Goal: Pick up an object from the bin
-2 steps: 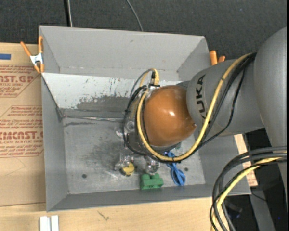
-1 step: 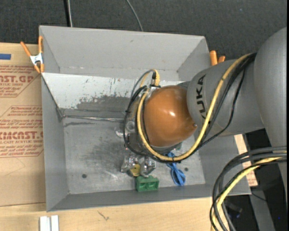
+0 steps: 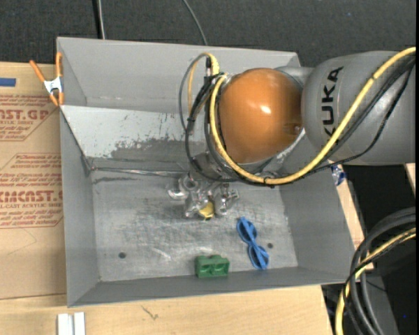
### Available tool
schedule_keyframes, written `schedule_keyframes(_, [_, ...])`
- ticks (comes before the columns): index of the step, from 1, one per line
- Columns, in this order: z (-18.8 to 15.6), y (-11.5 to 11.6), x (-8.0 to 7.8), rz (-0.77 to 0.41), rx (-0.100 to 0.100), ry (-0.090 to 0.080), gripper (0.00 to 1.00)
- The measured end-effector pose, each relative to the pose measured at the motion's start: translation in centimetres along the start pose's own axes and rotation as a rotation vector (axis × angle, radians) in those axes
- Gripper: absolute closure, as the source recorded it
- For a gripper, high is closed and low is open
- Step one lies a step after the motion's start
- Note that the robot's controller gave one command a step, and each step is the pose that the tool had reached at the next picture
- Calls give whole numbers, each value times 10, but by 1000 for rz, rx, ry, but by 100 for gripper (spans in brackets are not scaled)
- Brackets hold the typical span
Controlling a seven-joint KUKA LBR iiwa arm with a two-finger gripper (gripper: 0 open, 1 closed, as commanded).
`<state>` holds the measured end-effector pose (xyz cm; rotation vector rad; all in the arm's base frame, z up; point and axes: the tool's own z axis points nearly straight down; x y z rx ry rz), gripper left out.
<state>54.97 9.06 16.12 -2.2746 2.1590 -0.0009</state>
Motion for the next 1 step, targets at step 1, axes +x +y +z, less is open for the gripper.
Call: schedule_keyframes(1, [-76, 8, -5, -7, 3, 0, 100])
